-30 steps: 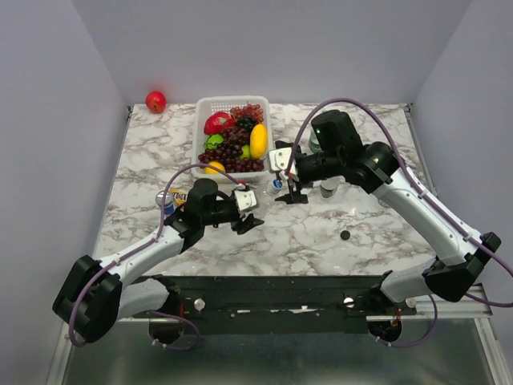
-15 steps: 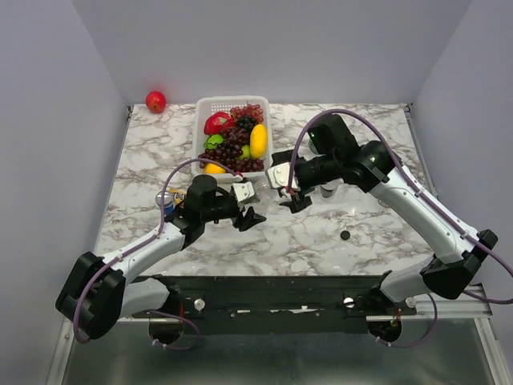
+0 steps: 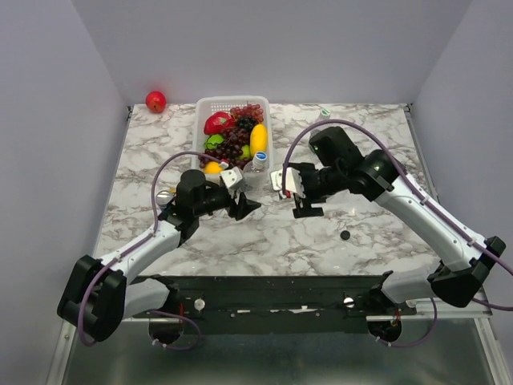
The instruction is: Screw on the bottle caps
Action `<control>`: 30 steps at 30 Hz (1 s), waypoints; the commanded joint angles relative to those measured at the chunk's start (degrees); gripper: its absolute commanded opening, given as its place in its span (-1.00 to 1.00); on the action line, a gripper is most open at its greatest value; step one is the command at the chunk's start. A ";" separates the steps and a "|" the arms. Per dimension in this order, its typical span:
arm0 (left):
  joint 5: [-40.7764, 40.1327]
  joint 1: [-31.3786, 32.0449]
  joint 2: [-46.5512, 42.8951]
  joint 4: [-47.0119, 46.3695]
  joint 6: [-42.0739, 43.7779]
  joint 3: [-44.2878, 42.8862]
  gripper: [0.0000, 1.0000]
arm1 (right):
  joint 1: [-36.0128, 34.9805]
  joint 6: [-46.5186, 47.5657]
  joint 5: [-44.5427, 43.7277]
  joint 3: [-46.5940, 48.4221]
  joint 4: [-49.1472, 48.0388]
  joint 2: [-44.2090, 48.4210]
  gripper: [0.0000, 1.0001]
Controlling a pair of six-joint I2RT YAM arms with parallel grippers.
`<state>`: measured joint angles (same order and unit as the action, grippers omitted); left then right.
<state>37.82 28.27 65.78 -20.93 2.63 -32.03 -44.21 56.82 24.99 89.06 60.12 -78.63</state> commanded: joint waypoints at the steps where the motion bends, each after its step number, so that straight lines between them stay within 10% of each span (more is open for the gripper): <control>1: 0.31 -0.24 -0.13 3.57 3.06 -2.76 -1.00 | 2.00 -7.23 -2.42 -2.14 2.66 1.82 0.67; 11: 4.01 0.55 4.53 30.76 24.25 -15.24 -1.00 | 8.70 -9.09 16.75 -5.53 -25.56 5.15 0.88; 30: 4.89 -2.78 4.00 27.87 13.10 -17.97 -1.00 | 7.03 3.40 19.75 -17.60 -23.55 8.58 0.82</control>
<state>41.71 28.53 70.30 12.97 23.20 -47.97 -36.69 60.36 44.36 74.24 33.93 -71.57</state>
